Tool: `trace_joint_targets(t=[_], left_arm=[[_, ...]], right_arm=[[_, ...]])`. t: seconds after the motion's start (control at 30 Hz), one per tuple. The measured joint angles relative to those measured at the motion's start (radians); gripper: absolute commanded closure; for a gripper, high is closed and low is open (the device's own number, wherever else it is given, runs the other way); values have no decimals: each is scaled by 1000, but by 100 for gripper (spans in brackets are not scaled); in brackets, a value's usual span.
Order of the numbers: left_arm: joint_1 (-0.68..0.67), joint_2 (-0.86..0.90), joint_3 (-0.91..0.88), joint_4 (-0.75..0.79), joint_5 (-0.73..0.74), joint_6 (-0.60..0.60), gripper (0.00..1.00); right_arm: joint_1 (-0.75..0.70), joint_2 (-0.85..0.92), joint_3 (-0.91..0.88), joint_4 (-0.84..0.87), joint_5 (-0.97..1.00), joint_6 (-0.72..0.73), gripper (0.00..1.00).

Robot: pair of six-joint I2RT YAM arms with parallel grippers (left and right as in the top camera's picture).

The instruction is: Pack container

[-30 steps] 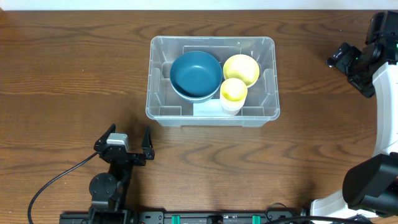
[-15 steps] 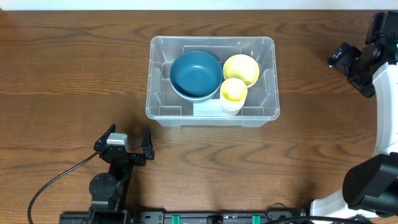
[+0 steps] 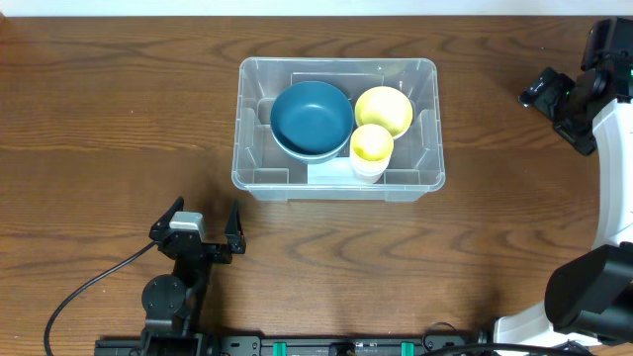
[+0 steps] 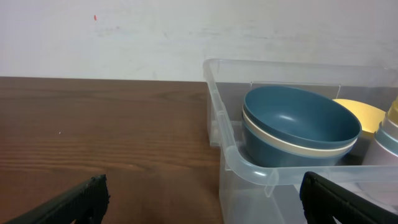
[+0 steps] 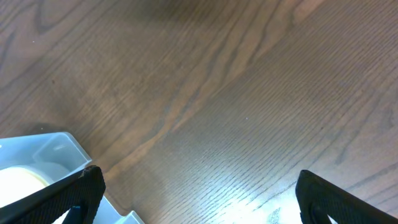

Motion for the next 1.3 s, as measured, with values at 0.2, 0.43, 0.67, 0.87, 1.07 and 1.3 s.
trace_joint_targets(t=[0.2,0.43,0.67,0.87,1.07,1.3], left_arm=[[0,0,0,0,0,0,2],[0,0,0,0,0,0,2],[0,0,0,-1,0,0,2],[0,0,1,-2,-1,0,2],[0,0,2,-2,-3,0,2],[0,0,3,-4,-3,1,2]], right_arm=[[58,-105,-5,0,1,0,1],[242,-394,-5,2,1,-2,1],[317,-593,-4,-16,23,-47,1],[318,-717,-4,-72,41,-61,1],[318,-875,-54,-103,67,-80,1],[318,-1064,-373,194,77,-123,1]])
